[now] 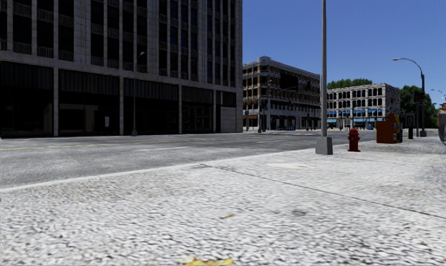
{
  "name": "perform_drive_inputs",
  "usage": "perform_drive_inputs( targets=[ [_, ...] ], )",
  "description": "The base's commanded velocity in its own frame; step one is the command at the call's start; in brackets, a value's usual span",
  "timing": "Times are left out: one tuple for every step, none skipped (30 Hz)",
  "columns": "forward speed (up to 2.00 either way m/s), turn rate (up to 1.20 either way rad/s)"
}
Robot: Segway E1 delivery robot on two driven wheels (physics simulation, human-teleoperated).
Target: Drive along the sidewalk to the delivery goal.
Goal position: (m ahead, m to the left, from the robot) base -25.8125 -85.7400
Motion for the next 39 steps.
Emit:
perform_drive_inputs(
  targets=[
    [1.76,-0.86],
    [1.77,-0.86],
    [1.77,-0.86],
    [1.78,-0.86],
    [1.79,-0.86],
    [1.80,-0.86],
    [1.80,-0.86],
    [1.80,-0.86],
    [1.81,-0.86],
    [1.81,-0.86],
    [1.81,-0.86],
    [1.81,-0.86],
    [1.81,-0.86],
    [1.81,-0.86],
    [1.81,-0.86],
    [1.81,-0.86],
    [1.81,-0.86],
    [1.83,-0.86],
    [1.85,-0.86],
    [1.90,-0.86],
    [1.90,-0.86],
    [2.00,-0.86],
    [2.00,-0.86],
    [2.00,-0.86],
    [2.00,-0.86],
    [2.00,-0.86],
    [2.00,-0.86],
    [2.00,-0.78],
    [2.00,-0.59],
    [2.00,-0.59],
    [2.00,-0.51],
    [2.00,-0.66],
    [2.00,-0.76],
    [2.00,-0.78],
    [2.00,-0.78],
    [2.00,-0.78],
    [2.00,-0.78],
    [2.00,-0.78],
    [2.00,-0.78]
  ],
)
